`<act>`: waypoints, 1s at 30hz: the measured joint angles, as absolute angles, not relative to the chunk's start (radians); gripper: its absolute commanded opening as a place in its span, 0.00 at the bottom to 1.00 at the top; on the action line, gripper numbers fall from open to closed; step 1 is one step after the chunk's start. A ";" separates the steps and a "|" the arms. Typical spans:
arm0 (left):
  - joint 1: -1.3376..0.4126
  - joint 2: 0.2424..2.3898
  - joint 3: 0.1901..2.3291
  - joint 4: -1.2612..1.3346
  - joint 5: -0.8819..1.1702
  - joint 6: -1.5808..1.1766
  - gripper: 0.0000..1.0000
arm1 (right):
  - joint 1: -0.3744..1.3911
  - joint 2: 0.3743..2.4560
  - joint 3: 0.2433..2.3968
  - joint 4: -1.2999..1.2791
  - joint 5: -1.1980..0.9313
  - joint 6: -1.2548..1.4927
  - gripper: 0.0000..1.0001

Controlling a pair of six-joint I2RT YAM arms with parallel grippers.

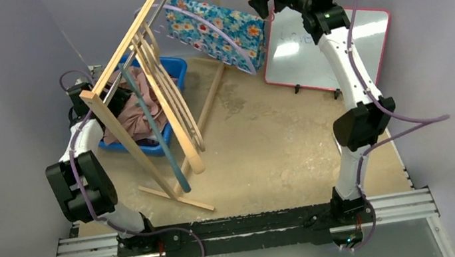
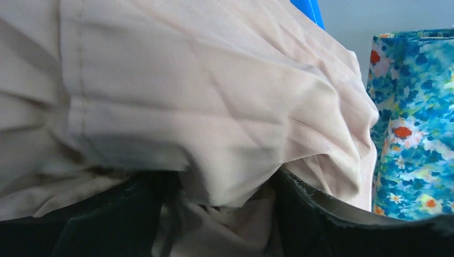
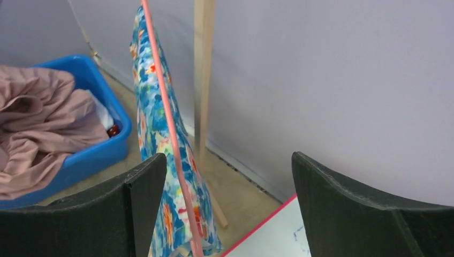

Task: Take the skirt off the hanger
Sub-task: Place the skirt in the bin, then pick up the hanger from the clothesline.

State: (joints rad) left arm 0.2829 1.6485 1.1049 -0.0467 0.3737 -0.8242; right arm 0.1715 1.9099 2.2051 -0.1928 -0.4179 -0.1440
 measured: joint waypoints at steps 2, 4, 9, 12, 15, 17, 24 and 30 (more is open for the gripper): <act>0.283 1.604 1.116 -0.104 0.337 -0.790 0.75 | 0.171 1.963 2.271 -0.244 -0.456 -0.167 0.79; 0.283 1.556 1.117 -0.154 0.300 -0.760 0.75 | 0.172 1.998 2.307 -0.274 -0.486 -0.174 0.75; 0.283 1.445 1.116 -0.237 0.247 -0.695 0.75 | 0.183 2.065 2.388 -0.303 -0.527 -0.169 0.64; 0.283 1.387 1.116 -0.294 0.214 -0.662 0.75 | 0.204 2.094 2.438 -0.301 -0.521 -0.170 0.60; 0.283 1.332 1.114 -0.337 0.192 -0.642 0.74 | 0.237 2.107 2.457 -0.288 -0.511 -0.173 0.46; 0.283 1.302 1.109 -0.348 0.189 -0.639 0.73 | 0.256 2.123 2.481 -0.282 -0.497 -0.171 0.31; 0.283 1.182 1.011 -0.387 0.220 -0.634 0.73 | 0.324 2.181 2.539 -0.241 -0.399 -0.181 0.04; 0.283 1.105 0.931 -0.409 0.296 -0.636 0.72 | 0.353 2.181 2.535 -0.220 -0.355 -0.184 0.08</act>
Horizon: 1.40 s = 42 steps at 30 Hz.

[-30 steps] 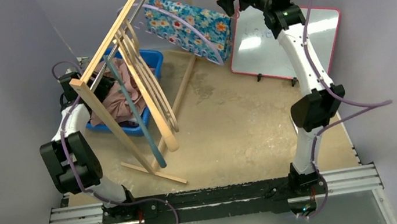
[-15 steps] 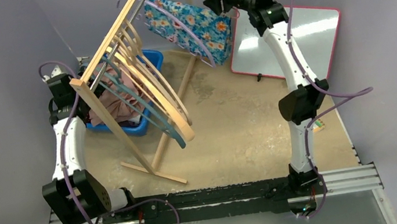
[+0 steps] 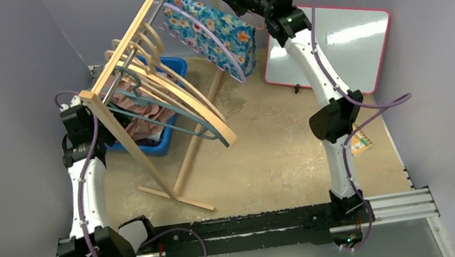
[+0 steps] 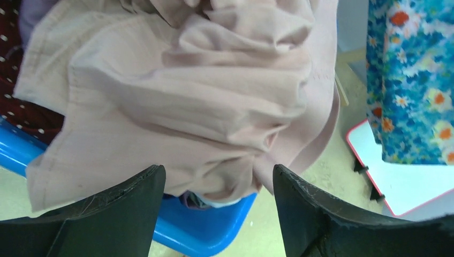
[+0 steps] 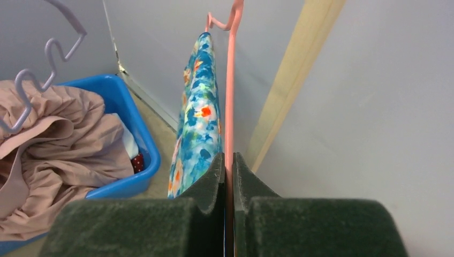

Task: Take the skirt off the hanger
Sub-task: Pick up the hanger from the clothesline.

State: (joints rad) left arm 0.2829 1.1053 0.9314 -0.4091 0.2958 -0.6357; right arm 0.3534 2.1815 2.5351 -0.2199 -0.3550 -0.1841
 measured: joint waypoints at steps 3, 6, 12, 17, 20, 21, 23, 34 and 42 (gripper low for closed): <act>0.283 1.070 0.905 -0.413 0.342 -0.643 0.72 | 0.358 2.179 2.511 -0.187 -0.358 -0.176 0.31; 0.283 1.031 0.880 -0.412 0.387 -0.658 0.73 | 0.360 2.179 2.495 -0.158 -0.362 -0.162 0.40; 0.283 0.944 0.810 -0.410 0.448 -0.703 0.73 | 0.362 2.202 2.540 -0.109 -0.364 -0.156 0.22; 0.283 0.905 0.803 -0.431 0.471 -0.707 0.74 | 0.369 2.219 2.541 -0.061 -0.360 -0.154 0.13; 0.283 0.884 0.787 -0.426 0.489 -0.722 0.74 | 0.379 2.225 2.539 -0.046 -0.360 -0.150 0.20; 0.283 0.882 0.781 -0.427 0.495 -0.724 0.74 | 0.383 2.227 2.539 -0.043 -0.358 -0.150 0.25; 0.283 0.881 0.768 -0.428 0.504 -0.728 0.74 | 0.389 2.233 2.539 -0.034 -0.359 -0.150 0.27; 0.283 0.862 0.762 -0.436 0.532 -0.750 0.75 | 0.403 2.275 2.552 0.004 -0.350 -0.154 0.00; 0.283 0.875 0.748 -0.337 0.599 -0.860 0.76 | 0.408 2.243 2.463 0.112 -0.406 0.059 0.00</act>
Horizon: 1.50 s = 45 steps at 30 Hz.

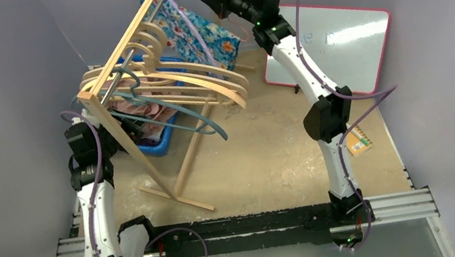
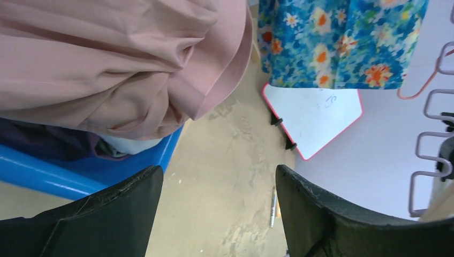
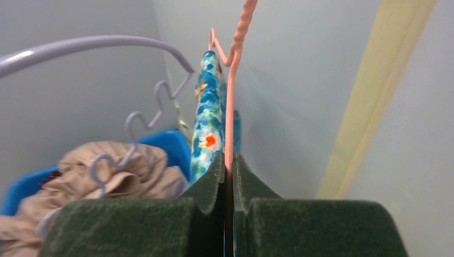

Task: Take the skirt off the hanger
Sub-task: Pick up the hanger from the clothesline.

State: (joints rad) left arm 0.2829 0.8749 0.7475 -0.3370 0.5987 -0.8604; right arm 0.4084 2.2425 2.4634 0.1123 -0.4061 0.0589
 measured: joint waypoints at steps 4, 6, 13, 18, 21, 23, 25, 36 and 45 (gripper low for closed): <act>0.282 0.878 0.730 -0.281 0.628 -0.916 0.77 | 0.409 2.196 2.363 0.212 -0.470 0.247 0.00; 0.283 0.880 0.721 -0.256 0.638 -0.937 0.77 | 0.409 2.174 2.321 0.258 -0.509 0.334 0.00; 0.283 0.884 0.700 -0.178 0.670 -1.012 0.78 | 0.415 2.128 2.193 0.481 -0.610 0.651 0.00; 0.283 0.886 0.674 -0.110 0.685 -1.063 0.79 | 0.419 2.128 2.157 0.599 -0.650 0.815 0.00; 0.283 0.894 0.666 -0.082 0.693 -1.084 0.79 | 0.420 2.127 2.136 0.659 -0.655 0.879 0.00; 0.283 0.898 0.661 -0.061 0.699 -1.095 0.79 | 0.419 2.125 2.115 0.707 -0.654 0.927 0.00; 0.283 0.900 0.656 -0.047 0.703 -1.107 0.79 | 0.417 2.125 2.097 0.758 -0.653 0.988 0.00; 0.283 0.900 0.654 -0.007 0.714 -1.125 0.80 | 0.379 2.122 1.986 0.994 -0.645 1.229 0.00; 0.283 0.910 0.643 0.000 0.721 -1.126 0.81 | 0.342 2.121 1.900 1.092 -0.647 1.295 0.00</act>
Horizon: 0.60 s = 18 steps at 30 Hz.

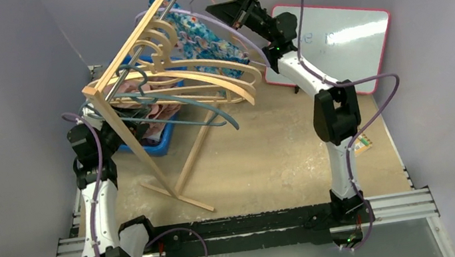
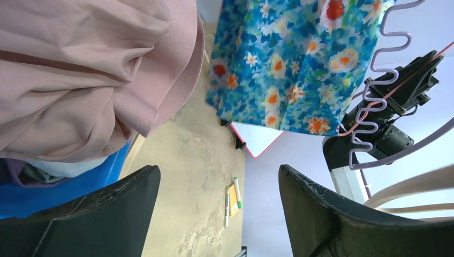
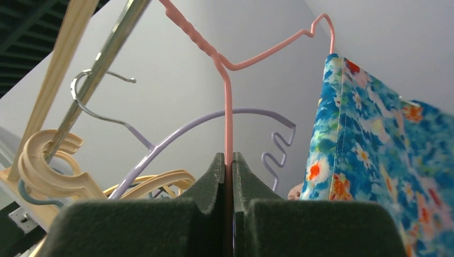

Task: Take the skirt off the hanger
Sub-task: Pick up the hanger from the clothesline.

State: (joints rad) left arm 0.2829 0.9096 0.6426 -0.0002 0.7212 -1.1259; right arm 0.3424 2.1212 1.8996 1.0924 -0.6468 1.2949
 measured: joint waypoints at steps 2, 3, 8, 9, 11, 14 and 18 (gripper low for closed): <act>0.282 0.910 0.641 0.007 0.723 -1.129 0.81 | 0.335 2.120 1.899 1.116 -0.647 1.308 0.00; 0.283 0.910 0.640 0.014 0.724 -1.135 0.81 | 0.331 2.120 1.899 1.129 -0.647 1.319 0.00; 0.283 0.915 0.624 0.073 0.732 -1.171 0.81 | 0.319 2.119 1.900 1.182 -0.646 1.355 0.00; 0.283 0.918 0.622 0.081 0.734 -1.178 0.81 | 0.316 2.119 1.902 1.194 -0.644 1.362 0.00; 0.282 0.923 0.617 0.103 0.738 -1.195 0.82 | 0.311 2.117 1.902 1.214 -0.640 1.373 0.00; 0.283 0.924 0.612 0.131 0.743 -1.217 0.83 | 0.303 2.110 1.901 1.240 -0.630 1.386 0.00; 0.283 0.924 0.590 0.224 0.756 -1.269 0.84 | 0.296 2.089 1.888 1.283 -0.620 1.402 0.00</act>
